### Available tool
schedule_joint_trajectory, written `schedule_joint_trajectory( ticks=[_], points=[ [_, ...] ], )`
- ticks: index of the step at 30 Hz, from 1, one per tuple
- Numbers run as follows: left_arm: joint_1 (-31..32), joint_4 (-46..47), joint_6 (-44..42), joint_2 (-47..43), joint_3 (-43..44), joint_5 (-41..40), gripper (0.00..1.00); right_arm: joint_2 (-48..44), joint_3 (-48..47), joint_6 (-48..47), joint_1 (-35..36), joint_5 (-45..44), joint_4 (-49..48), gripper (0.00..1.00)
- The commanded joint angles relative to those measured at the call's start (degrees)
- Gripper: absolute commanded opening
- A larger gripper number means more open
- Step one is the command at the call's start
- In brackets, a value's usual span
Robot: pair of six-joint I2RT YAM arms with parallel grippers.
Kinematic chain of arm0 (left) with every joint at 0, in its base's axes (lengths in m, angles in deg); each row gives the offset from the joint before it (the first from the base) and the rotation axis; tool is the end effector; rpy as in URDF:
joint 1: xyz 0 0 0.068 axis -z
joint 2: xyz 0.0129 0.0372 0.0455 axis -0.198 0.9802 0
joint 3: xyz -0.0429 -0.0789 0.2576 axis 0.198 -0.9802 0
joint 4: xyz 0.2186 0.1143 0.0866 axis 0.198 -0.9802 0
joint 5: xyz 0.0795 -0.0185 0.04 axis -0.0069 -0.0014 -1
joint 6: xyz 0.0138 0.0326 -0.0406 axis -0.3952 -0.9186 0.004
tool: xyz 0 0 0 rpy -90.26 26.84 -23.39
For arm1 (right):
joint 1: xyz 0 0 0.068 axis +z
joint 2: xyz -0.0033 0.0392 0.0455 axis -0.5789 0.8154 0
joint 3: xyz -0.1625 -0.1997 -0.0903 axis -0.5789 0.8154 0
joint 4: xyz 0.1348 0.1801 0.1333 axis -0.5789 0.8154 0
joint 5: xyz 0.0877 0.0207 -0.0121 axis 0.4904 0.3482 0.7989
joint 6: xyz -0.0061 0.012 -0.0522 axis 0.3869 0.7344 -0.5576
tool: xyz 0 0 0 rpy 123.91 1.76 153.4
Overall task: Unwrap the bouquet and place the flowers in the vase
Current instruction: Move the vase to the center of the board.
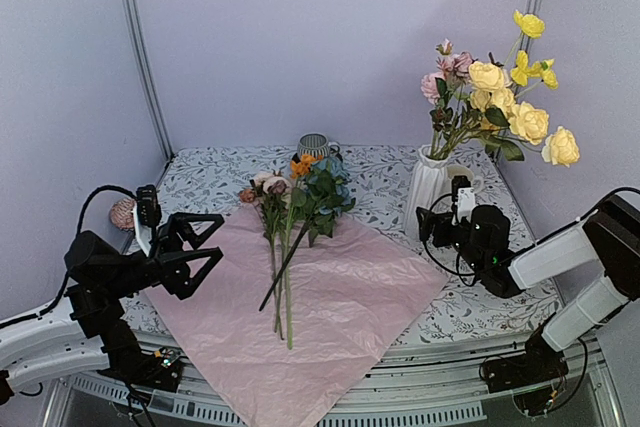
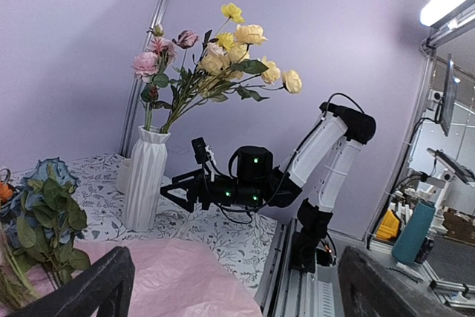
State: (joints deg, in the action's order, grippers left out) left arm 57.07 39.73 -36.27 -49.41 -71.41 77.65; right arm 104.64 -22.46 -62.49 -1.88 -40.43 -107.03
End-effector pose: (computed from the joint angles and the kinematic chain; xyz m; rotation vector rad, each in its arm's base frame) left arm 0.0888 -0.1103 0.2607 0.5807 1.2894 -1.3198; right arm 0.2246 0.1352 0.1597 -0.1386 1.7732 0.2578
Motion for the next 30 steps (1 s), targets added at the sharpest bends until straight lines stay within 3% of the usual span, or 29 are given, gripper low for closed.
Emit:
schedule_joint_trajectory(
  ticks=[1,19,30],
  points=[
    [0.66,-0.84,-0.51,-0.54,-0.32,-0.35,0.98,3.61,-0.60,-1.68,-1.94,4.96,-9.36,0.99],
    [0.63,-1.45,-1.52,-0.03,-0.18,-1.24,0.98,15.44,-8.73,-4.90,-7.84,13.93,-15.41,0.99],
    [0.60,-1.50,-1.82,0.65,0.05,-1.43,0.98,18.15,-9.51,-4.53,-9.98,17.61,-15.75,0.78]
  ],
)
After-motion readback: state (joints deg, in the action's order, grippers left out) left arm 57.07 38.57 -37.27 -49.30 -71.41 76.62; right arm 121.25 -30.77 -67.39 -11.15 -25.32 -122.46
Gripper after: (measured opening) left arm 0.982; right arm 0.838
